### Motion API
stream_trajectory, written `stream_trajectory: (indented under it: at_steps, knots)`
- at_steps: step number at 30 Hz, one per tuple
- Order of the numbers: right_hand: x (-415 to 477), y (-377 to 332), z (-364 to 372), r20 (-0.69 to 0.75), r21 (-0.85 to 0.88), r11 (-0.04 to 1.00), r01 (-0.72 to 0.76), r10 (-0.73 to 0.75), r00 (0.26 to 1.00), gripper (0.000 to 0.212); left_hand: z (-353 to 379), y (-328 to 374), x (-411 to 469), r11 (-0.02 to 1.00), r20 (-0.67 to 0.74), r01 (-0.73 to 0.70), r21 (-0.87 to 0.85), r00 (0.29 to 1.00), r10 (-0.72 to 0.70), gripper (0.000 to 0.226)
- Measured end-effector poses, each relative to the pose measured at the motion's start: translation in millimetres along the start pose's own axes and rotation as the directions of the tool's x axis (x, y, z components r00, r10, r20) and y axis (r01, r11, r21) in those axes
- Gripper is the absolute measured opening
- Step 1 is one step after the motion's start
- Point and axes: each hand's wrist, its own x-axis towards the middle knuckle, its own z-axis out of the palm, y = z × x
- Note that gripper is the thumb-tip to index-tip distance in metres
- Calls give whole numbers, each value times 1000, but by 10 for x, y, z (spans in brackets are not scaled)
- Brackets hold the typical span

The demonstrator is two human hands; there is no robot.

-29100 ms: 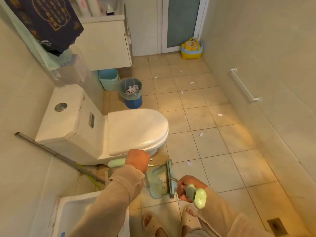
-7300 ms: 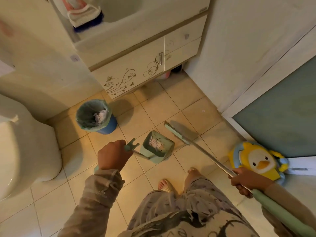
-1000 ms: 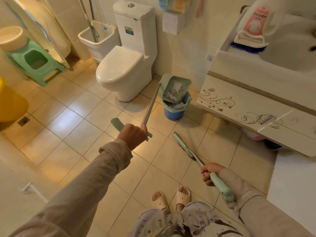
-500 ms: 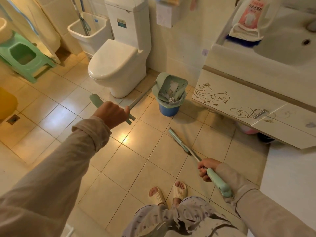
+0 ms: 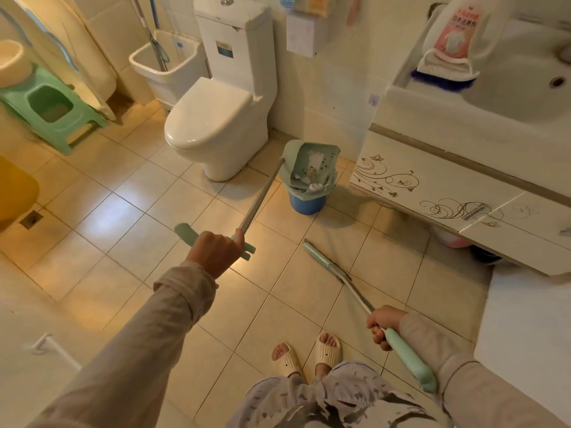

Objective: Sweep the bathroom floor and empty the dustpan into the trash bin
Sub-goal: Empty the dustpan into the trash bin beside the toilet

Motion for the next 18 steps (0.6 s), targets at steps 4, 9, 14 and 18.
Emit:
stream_trajectory:
  at_steps: [4,9,14,18]
  knots:
    - [-7,85,41,-19,-43,999,-11,10,1000,34,-43,-42,13,1000,-12,-16,23,1000,16,53]
    - [-37,101,98,-21,-74,997,-14,13,1000,37,-225,-292,170,993,-56,-33,109,998,40,46]
    - [-48,104,106,-19,-50,999,-1,0,1000,42,-361,-432,208,961,-82,-103,255,988,128,50]
    - [-56,117,117,-18,-53,999,0,-1,1000,39,-267,-458,190,894,-74,-218,391,961,267,55]
